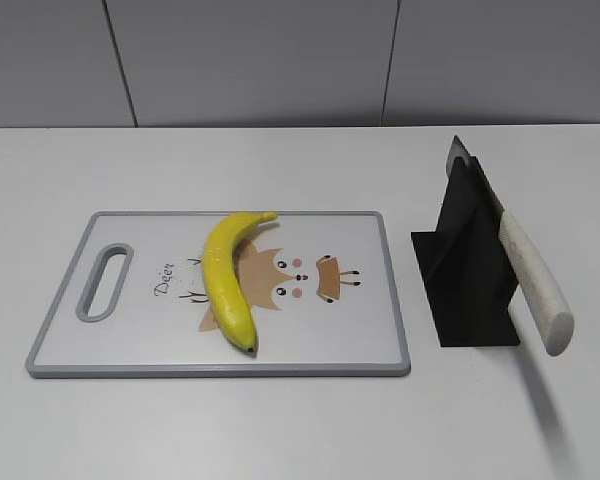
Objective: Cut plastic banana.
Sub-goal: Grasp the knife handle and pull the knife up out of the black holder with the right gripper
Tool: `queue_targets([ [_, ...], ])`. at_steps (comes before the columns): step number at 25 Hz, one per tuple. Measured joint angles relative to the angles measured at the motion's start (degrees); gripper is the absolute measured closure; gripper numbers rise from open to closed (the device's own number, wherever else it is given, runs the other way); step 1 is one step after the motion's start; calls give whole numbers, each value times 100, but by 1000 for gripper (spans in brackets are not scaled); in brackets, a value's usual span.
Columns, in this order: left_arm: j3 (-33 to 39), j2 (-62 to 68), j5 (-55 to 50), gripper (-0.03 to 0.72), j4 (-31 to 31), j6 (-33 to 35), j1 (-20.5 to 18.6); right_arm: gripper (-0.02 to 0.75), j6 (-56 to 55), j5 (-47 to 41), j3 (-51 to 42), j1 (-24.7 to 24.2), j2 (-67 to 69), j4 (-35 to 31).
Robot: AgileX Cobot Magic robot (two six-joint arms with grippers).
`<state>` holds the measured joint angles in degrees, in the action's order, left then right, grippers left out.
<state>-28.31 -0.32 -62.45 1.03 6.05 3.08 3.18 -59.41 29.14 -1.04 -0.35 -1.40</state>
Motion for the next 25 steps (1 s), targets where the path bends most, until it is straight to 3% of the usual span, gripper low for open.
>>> queue_targets([
  [25,0,0,0,98,0,0,0,153,-3,13,166,0,440,11],
])
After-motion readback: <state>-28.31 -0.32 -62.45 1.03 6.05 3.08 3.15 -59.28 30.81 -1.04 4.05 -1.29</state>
